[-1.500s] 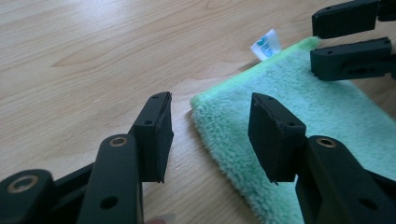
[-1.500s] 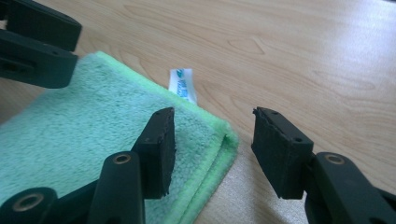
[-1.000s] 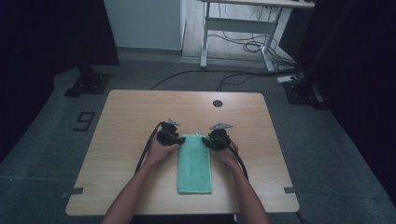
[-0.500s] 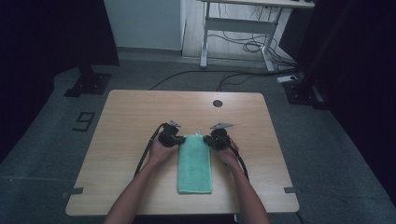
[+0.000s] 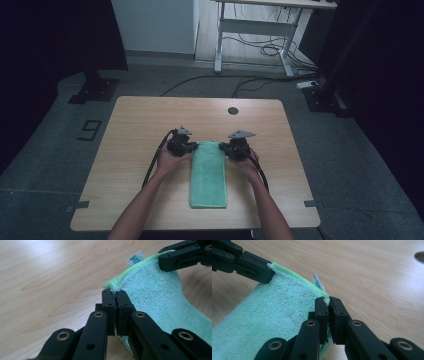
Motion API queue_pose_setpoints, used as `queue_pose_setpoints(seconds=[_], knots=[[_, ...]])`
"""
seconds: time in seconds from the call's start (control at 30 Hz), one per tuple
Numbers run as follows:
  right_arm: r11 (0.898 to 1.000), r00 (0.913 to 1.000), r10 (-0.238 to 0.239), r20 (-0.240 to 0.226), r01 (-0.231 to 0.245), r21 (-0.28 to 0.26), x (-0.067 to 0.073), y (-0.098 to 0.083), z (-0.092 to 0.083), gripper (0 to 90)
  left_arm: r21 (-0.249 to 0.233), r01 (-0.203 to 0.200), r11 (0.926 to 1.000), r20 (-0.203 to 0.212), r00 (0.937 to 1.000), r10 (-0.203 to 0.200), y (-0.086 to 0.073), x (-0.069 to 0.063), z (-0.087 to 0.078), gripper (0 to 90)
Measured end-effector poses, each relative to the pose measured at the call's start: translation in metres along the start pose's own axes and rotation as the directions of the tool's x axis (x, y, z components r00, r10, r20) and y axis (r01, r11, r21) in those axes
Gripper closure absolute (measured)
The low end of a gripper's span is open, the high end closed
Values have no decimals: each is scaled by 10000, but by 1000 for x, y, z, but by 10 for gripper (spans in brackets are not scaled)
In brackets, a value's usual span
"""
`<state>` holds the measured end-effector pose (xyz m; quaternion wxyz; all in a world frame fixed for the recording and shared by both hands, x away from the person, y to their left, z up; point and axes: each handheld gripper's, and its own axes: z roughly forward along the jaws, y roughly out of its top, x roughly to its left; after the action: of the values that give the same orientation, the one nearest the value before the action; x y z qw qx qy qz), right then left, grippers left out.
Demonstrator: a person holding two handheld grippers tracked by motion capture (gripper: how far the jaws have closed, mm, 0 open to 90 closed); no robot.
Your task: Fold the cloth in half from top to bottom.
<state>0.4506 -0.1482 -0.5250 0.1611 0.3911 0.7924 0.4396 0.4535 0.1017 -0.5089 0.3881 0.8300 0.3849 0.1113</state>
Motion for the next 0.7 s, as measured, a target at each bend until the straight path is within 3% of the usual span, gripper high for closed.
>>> queue_pose_setpoints(seconds=[0.37, 0.7], knots=[[9967, 9990, -398, -199, 383, -714, 14, 5, -25, 847, -588, -521, 9969, 59, 9986, 526, -5, -10, -20, 870], [9950, 9986, -454, -282, 427, -902, 19, 1, -37, 847, -840, -817, 9931, 31, 9966, 823, -3, -18, -27, 865]])
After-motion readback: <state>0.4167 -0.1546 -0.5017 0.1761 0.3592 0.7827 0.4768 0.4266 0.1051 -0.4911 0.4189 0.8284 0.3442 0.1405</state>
